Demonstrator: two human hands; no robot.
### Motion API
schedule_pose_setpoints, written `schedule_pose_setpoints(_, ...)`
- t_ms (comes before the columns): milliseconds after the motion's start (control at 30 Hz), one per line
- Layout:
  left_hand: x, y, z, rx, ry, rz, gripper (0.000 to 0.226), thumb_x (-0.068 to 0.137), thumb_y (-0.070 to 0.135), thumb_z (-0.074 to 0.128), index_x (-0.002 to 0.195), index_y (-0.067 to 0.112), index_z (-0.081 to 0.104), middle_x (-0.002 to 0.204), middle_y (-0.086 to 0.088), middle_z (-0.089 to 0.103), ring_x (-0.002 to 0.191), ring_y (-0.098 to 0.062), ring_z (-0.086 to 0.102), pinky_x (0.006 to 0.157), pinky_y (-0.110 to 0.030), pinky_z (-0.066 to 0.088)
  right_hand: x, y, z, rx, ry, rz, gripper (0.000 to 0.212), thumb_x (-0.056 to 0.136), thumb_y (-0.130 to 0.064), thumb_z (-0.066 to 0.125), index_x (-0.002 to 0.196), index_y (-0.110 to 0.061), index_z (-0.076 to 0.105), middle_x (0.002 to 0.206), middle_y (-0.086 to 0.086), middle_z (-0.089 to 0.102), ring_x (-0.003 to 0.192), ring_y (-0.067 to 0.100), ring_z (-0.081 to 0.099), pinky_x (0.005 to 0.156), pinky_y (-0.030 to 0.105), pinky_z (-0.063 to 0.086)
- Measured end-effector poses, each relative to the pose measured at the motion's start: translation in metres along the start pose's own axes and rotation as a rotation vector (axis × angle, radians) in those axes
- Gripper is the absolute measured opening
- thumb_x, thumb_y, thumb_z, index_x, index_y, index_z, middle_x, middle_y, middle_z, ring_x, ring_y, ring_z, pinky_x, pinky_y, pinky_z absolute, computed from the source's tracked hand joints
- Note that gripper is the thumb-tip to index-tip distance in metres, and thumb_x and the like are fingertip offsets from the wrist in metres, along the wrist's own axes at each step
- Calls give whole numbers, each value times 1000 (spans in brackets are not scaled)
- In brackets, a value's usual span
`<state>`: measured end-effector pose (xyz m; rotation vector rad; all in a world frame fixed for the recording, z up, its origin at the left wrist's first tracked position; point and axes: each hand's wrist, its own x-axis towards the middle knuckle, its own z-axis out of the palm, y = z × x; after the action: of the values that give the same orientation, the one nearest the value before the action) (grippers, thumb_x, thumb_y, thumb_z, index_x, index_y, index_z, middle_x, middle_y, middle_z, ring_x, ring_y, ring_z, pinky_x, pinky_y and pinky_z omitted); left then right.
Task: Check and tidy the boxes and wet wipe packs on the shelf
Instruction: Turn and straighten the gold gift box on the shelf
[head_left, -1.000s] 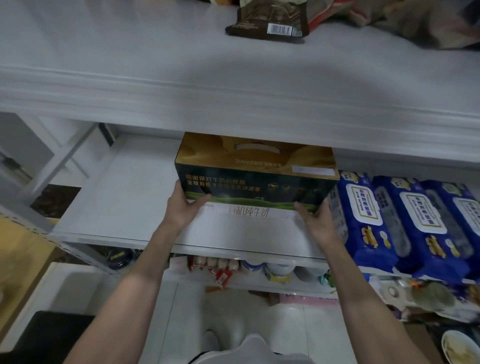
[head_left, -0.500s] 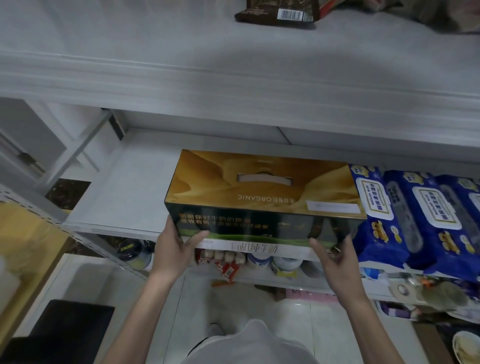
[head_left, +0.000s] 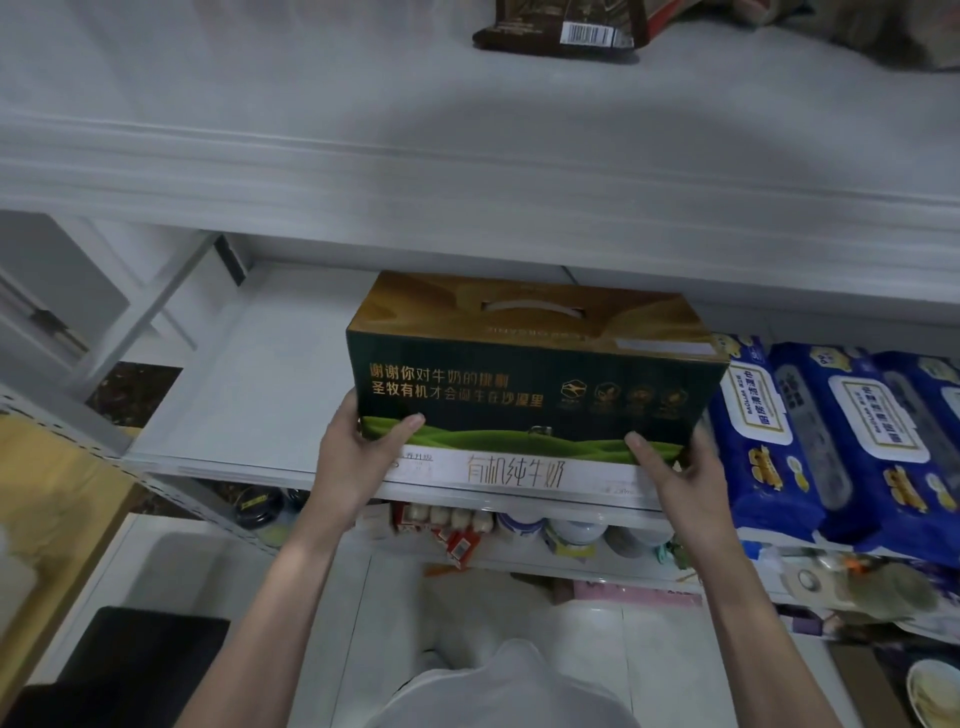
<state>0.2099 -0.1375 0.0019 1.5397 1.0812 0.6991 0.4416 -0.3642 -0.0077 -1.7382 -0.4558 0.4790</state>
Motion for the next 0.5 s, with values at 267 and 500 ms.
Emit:
schedule_pose_setpoints(267,0,-11,7,-48,64,-1,45,87,15,77,128,12,58,108,12,69,90,9,68,68,-4,51,-6,5,4,-13,30,38,43,97,-24,69,136,-31,52,121,-16,64,108,-8,59,68,6,53)
schedule_pose_setpoints(500,-14,2,-5,144,129,33,44,83,36,79,120,20,64,103,11,70,101,-13,66,83,-27,54,-12,-3,-4,-161,93,42,49,93,-45,71,137,-31,55,132,-5,65,120,16,60,100,44,54)
